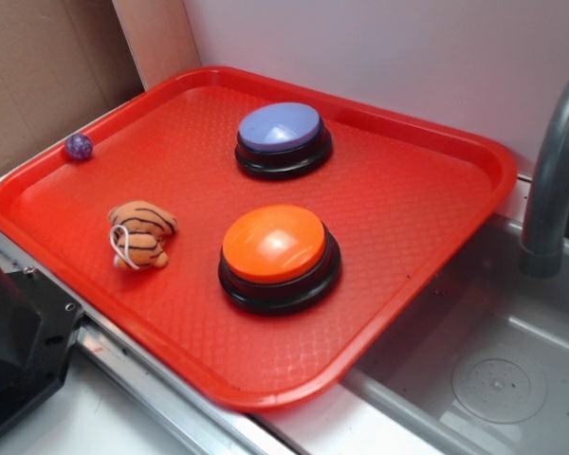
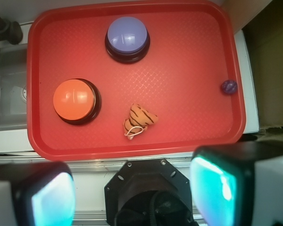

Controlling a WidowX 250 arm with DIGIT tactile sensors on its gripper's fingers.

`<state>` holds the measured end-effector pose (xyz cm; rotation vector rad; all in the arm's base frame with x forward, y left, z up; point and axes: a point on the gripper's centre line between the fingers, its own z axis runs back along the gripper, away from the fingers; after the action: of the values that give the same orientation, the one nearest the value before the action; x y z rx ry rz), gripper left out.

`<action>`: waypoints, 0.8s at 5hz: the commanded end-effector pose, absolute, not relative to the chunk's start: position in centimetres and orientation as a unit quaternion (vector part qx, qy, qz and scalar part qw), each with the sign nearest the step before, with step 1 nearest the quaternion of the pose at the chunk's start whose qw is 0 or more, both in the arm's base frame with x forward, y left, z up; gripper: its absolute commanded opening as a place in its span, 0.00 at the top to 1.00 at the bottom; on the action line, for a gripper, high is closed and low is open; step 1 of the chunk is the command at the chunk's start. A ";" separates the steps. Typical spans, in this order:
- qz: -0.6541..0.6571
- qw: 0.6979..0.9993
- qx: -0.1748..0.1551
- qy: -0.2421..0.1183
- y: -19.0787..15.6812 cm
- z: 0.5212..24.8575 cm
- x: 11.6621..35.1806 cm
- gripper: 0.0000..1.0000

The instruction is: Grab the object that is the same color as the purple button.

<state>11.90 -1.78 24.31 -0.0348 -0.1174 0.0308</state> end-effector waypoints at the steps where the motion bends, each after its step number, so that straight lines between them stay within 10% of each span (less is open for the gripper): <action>1: 0.015 0.998 -0.017 -0.059 -1.8 24.3 11.9 0.00; 3: 0.238 0.970 0.047 -0.012 8.1 16.3 17.4 0.00; 4: 0.359 0.931 0.032 -0.063 12.4 14.0 17.8 0.00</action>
<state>18.26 11.81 13.19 0.0690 -0.0937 0.7335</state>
